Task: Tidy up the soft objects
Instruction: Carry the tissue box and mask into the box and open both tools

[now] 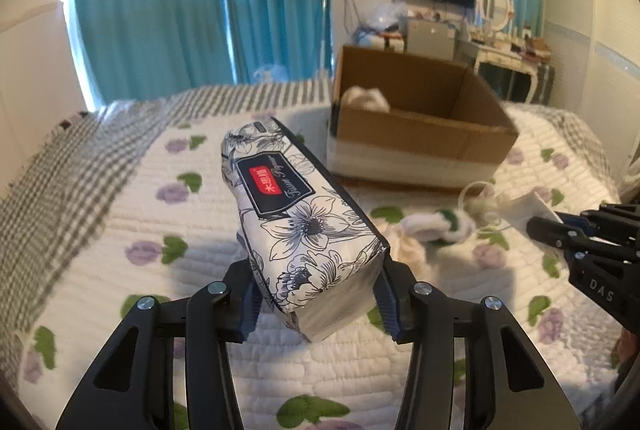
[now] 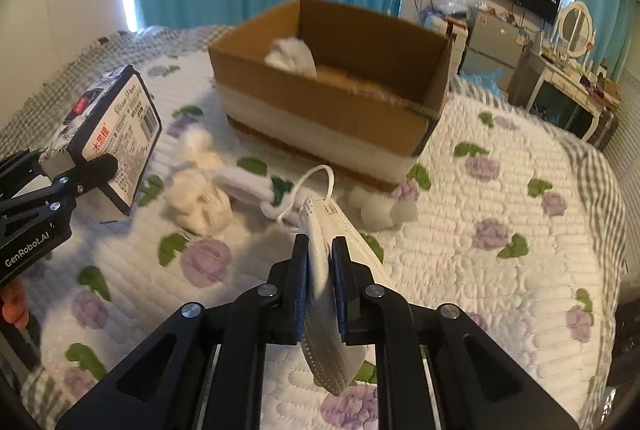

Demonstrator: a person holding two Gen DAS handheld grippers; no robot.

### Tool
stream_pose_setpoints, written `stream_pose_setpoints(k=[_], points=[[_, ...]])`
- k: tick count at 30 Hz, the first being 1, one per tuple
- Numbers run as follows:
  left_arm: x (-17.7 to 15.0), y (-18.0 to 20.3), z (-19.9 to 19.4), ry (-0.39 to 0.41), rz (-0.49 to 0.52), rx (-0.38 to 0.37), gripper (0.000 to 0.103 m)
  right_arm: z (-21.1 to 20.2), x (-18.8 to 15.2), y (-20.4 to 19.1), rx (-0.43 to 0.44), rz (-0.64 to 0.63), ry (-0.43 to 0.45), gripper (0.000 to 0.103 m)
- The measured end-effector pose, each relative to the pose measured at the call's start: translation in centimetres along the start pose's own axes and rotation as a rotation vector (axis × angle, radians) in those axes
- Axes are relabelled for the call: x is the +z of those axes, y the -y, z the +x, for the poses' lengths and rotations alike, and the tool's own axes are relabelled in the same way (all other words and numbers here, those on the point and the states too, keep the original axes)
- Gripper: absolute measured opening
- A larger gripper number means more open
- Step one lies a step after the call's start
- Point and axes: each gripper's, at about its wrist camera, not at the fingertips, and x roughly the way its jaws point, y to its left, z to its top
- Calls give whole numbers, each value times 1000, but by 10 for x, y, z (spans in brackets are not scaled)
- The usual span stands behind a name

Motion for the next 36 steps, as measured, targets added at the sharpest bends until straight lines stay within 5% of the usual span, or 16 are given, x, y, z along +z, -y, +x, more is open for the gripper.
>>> stream_pose_setpoints(k=[12, 20, 36], points=[[58, 23, -56, 161, 84, -84, 47, -74, 49, 7, -12, -15, 171, 9], [105, 39, -40, 210, 135, -142, 47, -90, 104, 24, -21, -17, 264, 9], [141, 68, 70, 129, 190, -190, 49, 26, 171, 64, -9, 12, 192, 9]])
